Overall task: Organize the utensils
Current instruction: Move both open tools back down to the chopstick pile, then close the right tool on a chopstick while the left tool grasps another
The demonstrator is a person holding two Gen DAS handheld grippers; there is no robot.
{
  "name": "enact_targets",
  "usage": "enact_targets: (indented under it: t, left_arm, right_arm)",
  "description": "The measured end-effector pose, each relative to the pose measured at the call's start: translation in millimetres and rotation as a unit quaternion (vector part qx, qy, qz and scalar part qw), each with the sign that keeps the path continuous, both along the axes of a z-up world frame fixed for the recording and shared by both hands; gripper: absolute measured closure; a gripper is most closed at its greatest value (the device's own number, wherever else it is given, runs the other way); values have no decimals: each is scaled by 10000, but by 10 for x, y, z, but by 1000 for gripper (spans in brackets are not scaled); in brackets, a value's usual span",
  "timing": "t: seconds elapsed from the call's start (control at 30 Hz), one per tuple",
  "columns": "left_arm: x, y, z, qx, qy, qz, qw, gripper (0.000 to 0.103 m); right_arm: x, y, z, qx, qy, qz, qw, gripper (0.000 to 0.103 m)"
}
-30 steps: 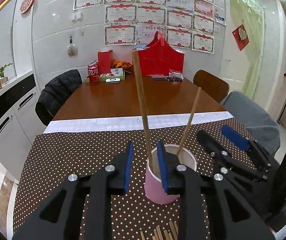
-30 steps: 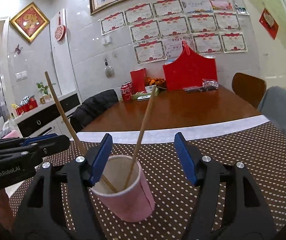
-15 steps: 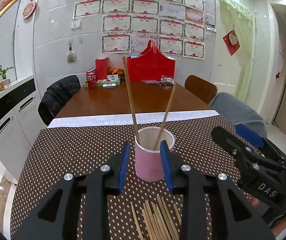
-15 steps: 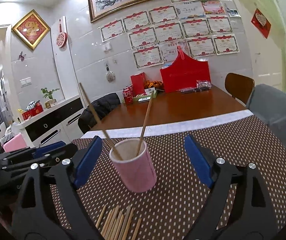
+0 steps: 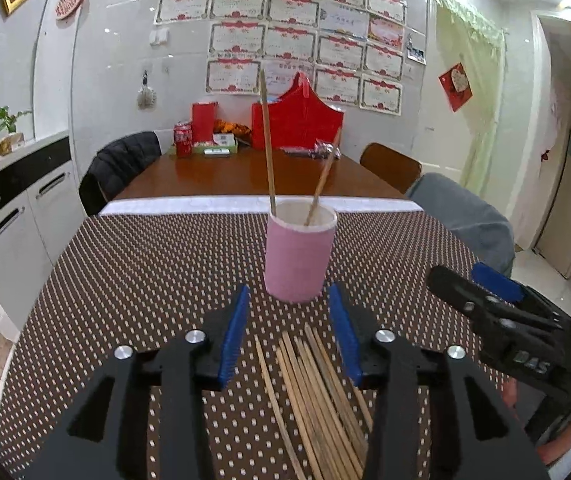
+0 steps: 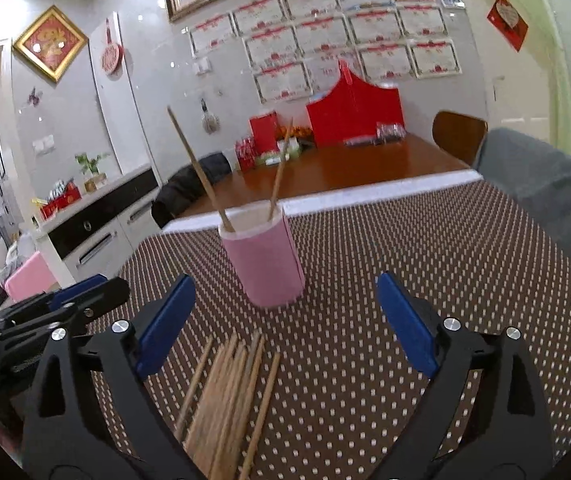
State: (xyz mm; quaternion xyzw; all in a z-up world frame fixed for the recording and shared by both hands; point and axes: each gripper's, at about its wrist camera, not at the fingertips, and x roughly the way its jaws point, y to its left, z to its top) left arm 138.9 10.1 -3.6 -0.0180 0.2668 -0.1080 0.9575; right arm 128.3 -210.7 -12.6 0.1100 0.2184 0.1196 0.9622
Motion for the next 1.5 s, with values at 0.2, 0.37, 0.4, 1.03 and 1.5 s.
enact_targets:
  t: [0.2, 0.37, 0.4, 1.03, 1.5]
  left_arm:
    - [-82, 47, -334, 3, 364, -56, 9993, 57]
    - [-83, 77, -555, 99, 565, 5, 9984, 57]
    - [-71, 87, -584, 77, 622, -3, 9980, 57]
    - [108, 155, -936, -209, 1288, -34, 9914, 54]
    - [208, 112, -1049, -194, 1619, -7, 9866, 53]
  right_arm:
    - [137, 163, -353, -562, 602, -94, 9966, 12]
    - [232, 287, -634, -871, 1152, -63, 9895, 12]
    - [268, 307, -673, -948, 1322, -49, 9867, 12]
    - [461, 483, -926, -1639, 2217, -292, 9608, 12]
    - [355, 439, -953, -1715, 2210, 277, 9597, 45]
